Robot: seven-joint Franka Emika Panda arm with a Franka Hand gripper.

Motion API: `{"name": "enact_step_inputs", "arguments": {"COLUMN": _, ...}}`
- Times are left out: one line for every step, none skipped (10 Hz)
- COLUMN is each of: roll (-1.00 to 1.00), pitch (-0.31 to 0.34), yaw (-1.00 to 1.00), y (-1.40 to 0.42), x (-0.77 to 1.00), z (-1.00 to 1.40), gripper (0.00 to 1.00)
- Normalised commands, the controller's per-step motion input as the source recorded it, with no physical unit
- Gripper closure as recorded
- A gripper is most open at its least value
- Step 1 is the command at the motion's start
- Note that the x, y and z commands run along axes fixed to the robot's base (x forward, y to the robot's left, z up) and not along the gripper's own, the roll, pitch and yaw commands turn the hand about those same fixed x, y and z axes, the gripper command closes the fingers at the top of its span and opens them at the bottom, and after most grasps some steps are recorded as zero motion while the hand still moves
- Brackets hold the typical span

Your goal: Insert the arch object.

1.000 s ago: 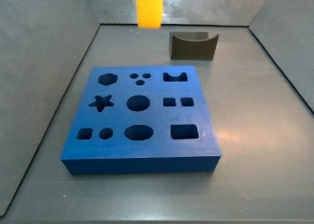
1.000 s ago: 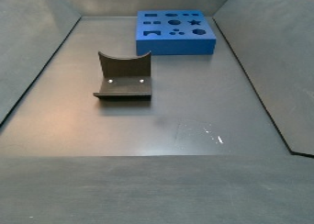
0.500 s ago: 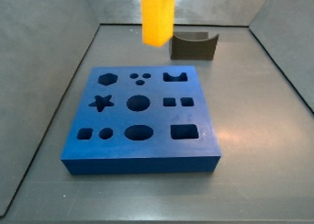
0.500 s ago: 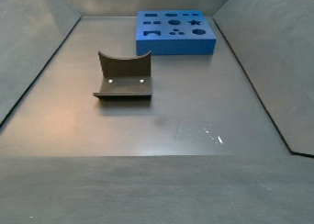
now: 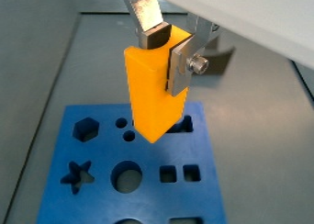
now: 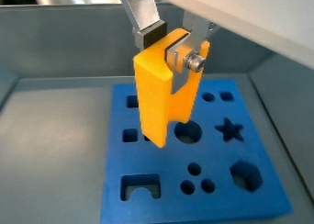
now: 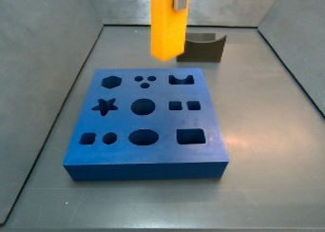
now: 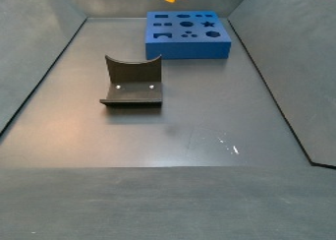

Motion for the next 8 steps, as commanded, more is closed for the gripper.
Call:
{"name": "enact_step_inputs", "arguments": {"roll": 0.0, "pitch": -0.021, "yaw": -1.0, "y": 0.0, "x": 0.0, "z": -0.36, "gripper": 1.0}}
{"name": "enact_step_inputs", "arguments": {"roll": 0.0, "pitch": -0.029, "yaw": -1.0, "y": 0.0, "x": 0.0, "z": -0.37, "gripper": 1.0}}
{"name": "enact_step_inputs", "arguments": {"roll": 0.06, "pitch": -0.036, "yaw": -1.0, "y": 0.0, "x": 0.0, "z": -0.45, "gripper": 1.0}}
{"name": "enact_step_inputs", "arguments": {"roll": 0.11, "pitch": -0.02, "yaw": -1.0, "y": 0.0, "x": 0.02, "z": -0.51, "gripper": 1.0}}
{"name": "enact_step_inputs", "arguments": {"roll": 0.11, "pitch": -0.053, "yaw": -0.89, "y": 0.0, "x": 0.25, "z": -0.3, "gripper": 1.0}}
{"name": "enact_step_inputs", "arguments": {"roll": 0.11, "pitch": -0.051, "yaw": -0.89, "y": 0.0, "x": 0.25, "z": -0.3, "gripper": 1.0}}
{"name": "enact_step_inputs", "arguments": {"roll": 0.14, "pitch": -0.017, "yaw": -0.9, "y": 0.0, "x": 0.26, "z": -0.36, "gripper": 1.0}}
{"name": "enact_step_inputs", "arguments": {"roll": 0.19, "pitch": -0.014, "yaw": -0.9, "y": 0.0, "x": 0.25, "z": -0.37, "gripper": 1.0}}
